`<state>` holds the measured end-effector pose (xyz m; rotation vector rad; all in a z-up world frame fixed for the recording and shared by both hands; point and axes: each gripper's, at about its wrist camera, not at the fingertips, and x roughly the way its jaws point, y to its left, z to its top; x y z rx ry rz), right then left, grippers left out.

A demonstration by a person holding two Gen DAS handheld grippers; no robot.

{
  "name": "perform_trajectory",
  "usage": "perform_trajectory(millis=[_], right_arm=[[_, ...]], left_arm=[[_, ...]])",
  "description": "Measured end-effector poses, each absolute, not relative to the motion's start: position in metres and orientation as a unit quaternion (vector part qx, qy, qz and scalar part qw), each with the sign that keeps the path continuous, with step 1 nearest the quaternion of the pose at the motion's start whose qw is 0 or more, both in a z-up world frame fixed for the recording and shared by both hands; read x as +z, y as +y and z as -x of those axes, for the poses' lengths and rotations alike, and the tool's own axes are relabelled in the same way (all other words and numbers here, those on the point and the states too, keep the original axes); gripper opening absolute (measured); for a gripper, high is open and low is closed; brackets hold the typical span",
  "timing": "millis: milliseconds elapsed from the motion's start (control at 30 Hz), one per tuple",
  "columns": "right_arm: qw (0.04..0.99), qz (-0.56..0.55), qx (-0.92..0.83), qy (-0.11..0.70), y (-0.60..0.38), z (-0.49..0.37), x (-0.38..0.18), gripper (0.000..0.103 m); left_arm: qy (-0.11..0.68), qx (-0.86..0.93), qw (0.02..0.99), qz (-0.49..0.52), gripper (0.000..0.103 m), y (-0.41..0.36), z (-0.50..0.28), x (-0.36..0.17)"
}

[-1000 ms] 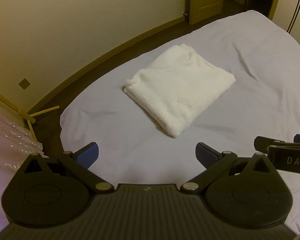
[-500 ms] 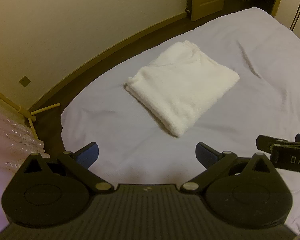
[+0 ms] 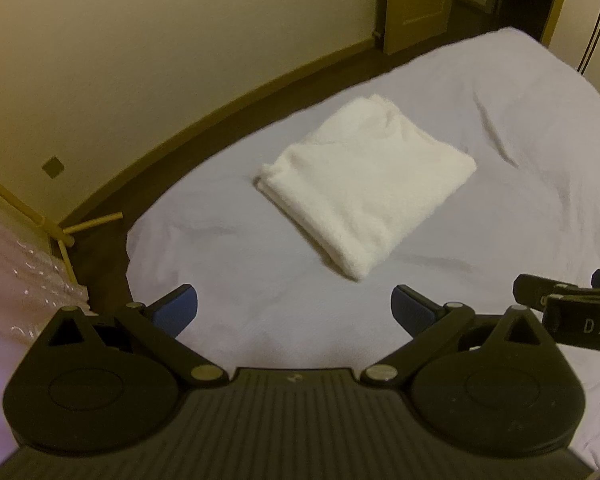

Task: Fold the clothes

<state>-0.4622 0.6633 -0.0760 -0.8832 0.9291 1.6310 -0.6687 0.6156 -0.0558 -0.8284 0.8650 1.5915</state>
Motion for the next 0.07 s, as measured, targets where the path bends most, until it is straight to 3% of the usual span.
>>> perform_trajectory(millis=[67], right_arm=[[0.511,0.363,0.679,0.383,0.6593,0.4617,-0.0724,0.103]], left_arm=[[0.365,0.670,0.547,0.345,0.102,0.6128,0.6674,-0.0515]])
